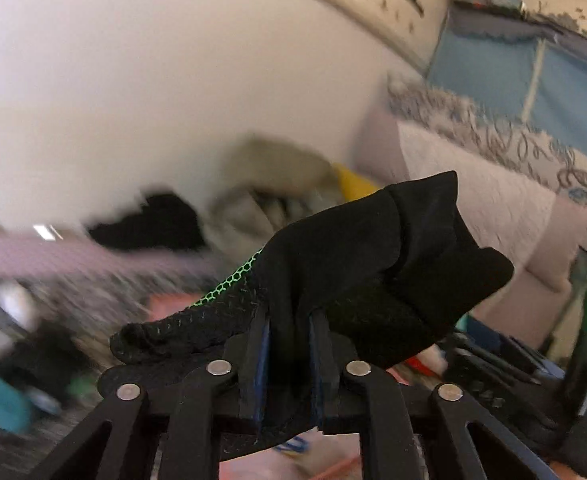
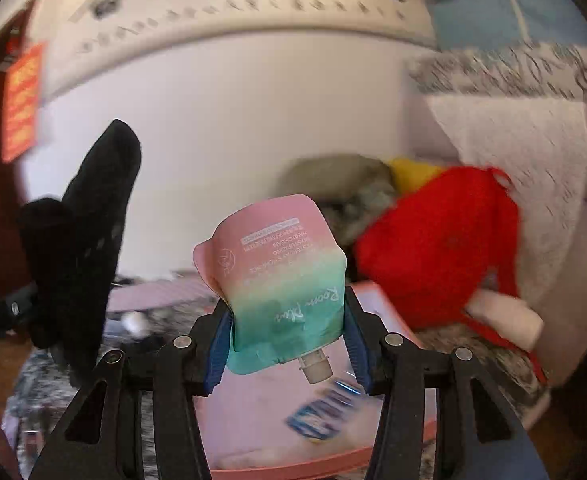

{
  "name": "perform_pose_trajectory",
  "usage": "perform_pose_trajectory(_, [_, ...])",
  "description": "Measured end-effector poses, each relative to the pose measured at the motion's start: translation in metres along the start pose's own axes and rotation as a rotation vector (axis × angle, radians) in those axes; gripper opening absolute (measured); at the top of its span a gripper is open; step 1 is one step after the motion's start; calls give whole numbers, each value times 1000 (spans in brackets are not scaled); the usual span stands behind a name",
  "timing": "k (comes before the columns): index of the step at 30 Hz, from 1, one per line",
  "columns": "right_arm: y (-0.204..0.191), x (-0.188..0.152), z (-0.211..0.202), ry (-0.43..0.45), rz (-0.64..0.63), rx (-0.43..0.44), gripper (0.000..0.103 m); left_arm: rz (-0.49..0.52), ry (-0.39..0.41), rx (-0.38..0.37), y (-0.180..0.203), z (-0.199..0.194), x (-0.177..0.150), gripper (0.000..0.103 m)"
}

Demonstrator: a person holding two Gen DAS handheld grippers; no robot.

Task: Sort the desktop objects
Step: 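Carry the black glove and pastel pouch over the pink box and release both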

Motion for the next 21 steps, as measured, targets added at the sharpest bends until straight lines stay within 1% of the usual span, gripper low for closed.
perform_pose_trajectory(1, [14, -18, 22, -96, -25, -38, 69, -39, -83, 0, -8, 25, -22, 53])
perform_pose_trajectory(2, [29, -42, 46, -219, -45, -77, 74, -82, -170, 5, -18, 48, -44, 58])
perform_pose_trajectory(3, [43, -62, 61, -307, -26, -114, 75, -149, -264, 31, -34, 67, -69, 59])
perform_pose_trajectory(5, [72, -91, 76, -409, 68, -200, 75, -233, -352, 99, -62, 77, -90, 59])
perform_pose_trajectory(6, [80, -97, 79, -432, 96, -224, 75, -250, -356, 116, -71, 74, -89, 59])
perform_pose_trajectory(7, [82, -92, 78, -416, 96, -224, 76, -254, -333, 127, -79, 66, -81, 59])
perform_pose_trajectory(8, [82, -86, 76, -390, 99, -225, 79, -246, -296, 150, -87, 52, -69, 61])
perform_pose_trajectory(9, [80, -77, 73, -350, 106, -230, 85, -235, -256, 177, -96, 38, -56, 66])
perform_pose_trajectory(10, [78, -68, 69, -309, 112, -234, 91, -211, -219, 222, -106, 21, -44, 72])
perform_pose_trajectory(11, [72, -61, 67, -275, 116, -223, 93, -184, -182, 275, -119, 5, -34, 74])
perform_pose_trajectory(12, [58, -54, 65, -250, 117, -191, 94, -161, -142, 332, -134, -12, -23, 78])
perform_pose_trajectory(13, [45, -48, 63, -225, 117, -159, 94, -148, -108, 391, -151, -30, -15, 81])
perform_pose_trajectory(15, [19, -42, 62, -201, 117, -84, 95, -145, -74, 499, -189, -64, -11, 82])
perform_pose_trajectory(18, [-45, -53, 68, -219, 98, 74, 96, -232, -85, 583, -249, -105, -26, 82])
perform_pose_trajectory(21, [-119, -80, 76, -309, 78, 243, 96, -368, -126, 630, -304, -130, -55, 82])
Point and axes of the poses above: each gripper's, at about its wrist camera, not at the fingertips, and z roughly the way its jaws point, y to its right, x to its top, the point moved 7 cm from there along z, roughly the way its jaws point, and after that the axes turned 13 degrees about y, right-handed, at the moved point
